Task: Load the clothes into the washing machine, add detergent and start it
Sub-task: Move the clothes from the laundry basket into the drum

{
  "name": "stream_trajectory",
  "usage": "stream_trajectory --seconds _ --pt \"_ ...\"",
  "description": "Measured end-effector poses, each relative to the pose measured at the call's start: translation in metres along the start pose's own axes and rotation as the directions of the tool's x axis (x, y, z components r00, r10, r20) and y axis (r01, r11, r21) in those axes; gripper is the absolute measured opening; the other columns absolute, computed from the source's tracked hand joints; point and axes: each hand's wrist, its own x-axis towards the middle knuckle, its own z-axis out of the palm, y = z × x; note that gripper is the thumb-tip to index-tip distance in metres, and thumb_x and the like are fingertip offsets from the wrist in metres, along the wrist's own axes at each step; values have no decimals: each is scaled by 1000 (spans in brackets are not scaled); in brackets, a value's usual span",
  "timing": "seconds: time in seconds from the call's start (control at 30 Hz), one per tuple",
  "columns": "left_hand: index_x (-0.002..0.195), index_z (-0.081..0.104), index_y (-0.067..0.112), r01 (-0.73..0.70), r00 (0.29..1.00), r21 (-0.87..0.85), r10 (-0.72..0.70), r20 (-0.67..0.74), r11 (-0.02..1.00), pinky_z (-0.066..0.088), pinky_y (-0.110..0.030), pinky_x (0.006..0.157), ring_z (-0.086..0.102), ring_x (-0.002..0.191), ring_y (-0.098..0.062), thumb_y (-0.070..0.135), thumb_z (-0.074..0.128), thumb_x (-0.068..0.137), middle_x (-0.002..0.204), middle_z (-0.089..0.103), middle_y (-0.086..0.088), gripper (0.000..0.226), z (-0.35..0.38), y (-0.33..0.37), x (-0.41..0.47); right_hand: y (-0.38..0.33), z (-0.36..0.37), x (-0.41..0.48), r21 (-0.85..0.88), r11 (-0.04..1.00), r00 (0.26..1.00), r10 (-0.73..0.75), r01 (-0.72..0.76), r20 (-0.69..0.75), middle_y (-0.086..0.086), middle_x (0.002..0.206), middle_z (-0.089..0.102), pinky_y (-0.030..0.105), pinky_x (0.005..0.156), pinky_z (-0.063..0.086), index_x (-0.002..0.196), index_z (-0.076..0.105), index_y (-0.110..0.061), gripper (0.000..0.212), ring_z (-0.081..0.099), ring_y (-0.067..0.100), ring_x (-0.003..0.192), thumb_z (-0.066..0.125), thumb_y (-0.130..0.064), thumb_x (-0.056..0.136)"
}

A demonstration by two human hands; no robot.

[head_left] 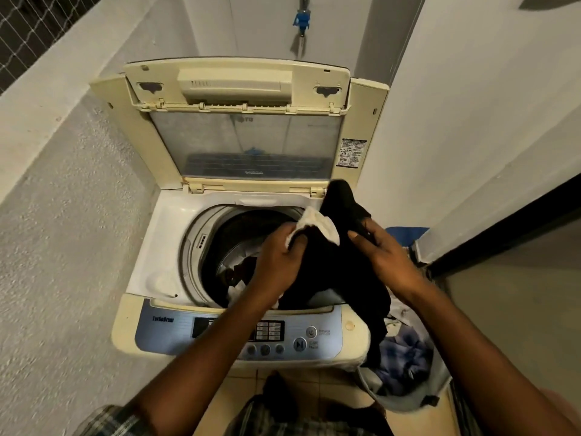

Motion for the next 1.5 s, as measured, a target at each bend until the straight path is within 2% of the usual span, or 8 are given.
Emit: stream_trajectory --seconds 0.17,0.3,0.43,0.7,0.8,0.9,1.07,1.5 --pt "127 67 29 71 975 -308 -130 -178 949 55 -47 103 68 117 -19 48 57 95 126 72 2 38 -58 32 18 -86 22 9 34 997 982 -73 68 173 -9 101 66 29 81 53 115 54 -32 17 67 2 92 59 -42 103" --pt "112 73 17 3 928 -436 -165 -334 900 56 -49 102 71 111 -27 32 58 99 113 75 -7 25 -110 38 32 -111 50 26 -134 960 922 -189 246 338 -12 144 48 30 110 48 150 36 -43 86 51 8 135 87 -30 82" --pt "117 74 15 62 924 -500 -239 -299 864 53 -48 107 70 115 -28 29 62 97 119 76 -8 26 -140 6 45 -93 72 40 -311 912 880 -101 268 463 -4 156 44 27 117 41 163 17 -39 110 42 11 144 88 -22 81" --pt "127 70 17 265 867 -560 -448 -217 785 50 -46 110 67 118 -27 28 64 96 127 72 -9 33 -135 -82 36 29 35 28 -971 185 959 210 154 192 9 158 27 59 114 34 157 29 -41 102 26 36 146 77 -68 71" --pt "129 70 18 273 850 -597 -480 -218 754 52 -46 107 69 117 -28 23 67 93 126 73 -9 36 -130 -102 32 65 16 13 -924 381 973 221 -16 74 6 171 -1 67 117 27 156 29 -43 99 5 46 156 77 -69 73" --pt "120 72 18 247 852 -615 -470 -230 749 57 -35 91 71 107 -23 19 65 96 121 73 -9 25 -126 -99 27 92 14 2 -731 677 981 184 -84 58 16 158 38 42 111 43 149 45 -30 79 46 42 140 75 -54 80" --pt "110 72 30 237 880 -545 -415 -230 804 55 -39 99 69 113 -24 21 62 98 123 73 -5 18 -121 -95 30 75 10 3 -760 648 998 33 -61 -53 14 108 73 29 80 47 117 71 -13 34 69 36 98 70 -2 85" --pt "126 68 19 179 936 -360 -271 -224 916 52 -22 80 69 102 -11 26 60 101 117 74 2 27 -111 -87 31 -113 82 32 -646 675 911 -406 356 79 10 118 73 20 90 46 117 77 -10 37 66 23 109 71 6 84"
